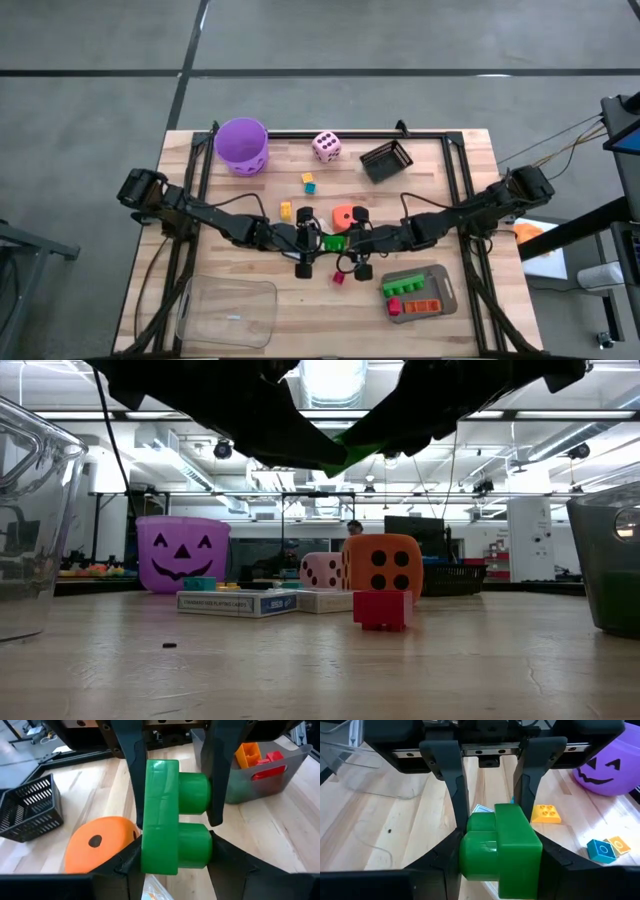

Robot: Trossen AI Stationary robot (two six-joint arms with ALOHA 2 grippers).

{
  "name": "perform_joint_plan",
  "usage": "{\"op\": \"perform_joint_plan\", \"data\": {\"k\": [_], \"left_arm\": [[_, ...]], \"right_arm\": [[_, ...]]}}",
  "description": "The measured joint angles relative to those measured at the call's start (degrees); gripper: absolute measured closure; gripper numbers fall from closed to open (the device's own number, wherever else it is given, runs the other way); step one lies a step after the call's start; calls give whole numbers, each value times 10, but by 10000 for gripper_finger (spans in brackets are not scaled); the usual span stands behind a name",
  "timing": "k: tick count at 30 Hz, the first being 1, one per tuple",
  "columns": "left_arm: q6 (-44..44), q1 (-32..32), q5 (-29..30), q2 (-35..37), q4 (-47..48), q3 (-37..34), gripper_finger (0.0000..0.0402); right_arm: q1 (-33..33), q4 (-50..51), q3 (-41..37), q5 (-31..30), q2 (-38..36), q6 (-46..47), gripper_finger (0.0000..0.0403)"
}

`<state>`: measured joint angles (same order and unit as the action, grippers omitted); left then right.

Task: Pick & Place Toys
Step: Put the green game piece into the black bin

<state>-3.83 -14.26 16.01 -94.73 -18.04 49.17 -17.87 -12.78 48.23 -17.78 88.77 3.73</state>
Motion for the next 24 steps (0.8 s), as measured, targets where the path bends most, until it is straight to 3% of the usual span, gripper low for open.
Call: {"op": "perform_joint_plan", "data": {"k": [7,14,19,24], "left_arm": [[-28,-10,-8,28,1,-5,137],[-50,-18,-4,97,-140,-81,115],[-54,-18,-4,160,-290,-179,114],[-44,-16,-6,206,-345,-243,113]], "right_arm": [[-10,5,-6,18,-10,5,241],[-27,-10,-11,20,-10,-9,241],[-37,-143,-59,23,-4,-43,241],[-39,-331,-134,75,-1,-63,241]]}}
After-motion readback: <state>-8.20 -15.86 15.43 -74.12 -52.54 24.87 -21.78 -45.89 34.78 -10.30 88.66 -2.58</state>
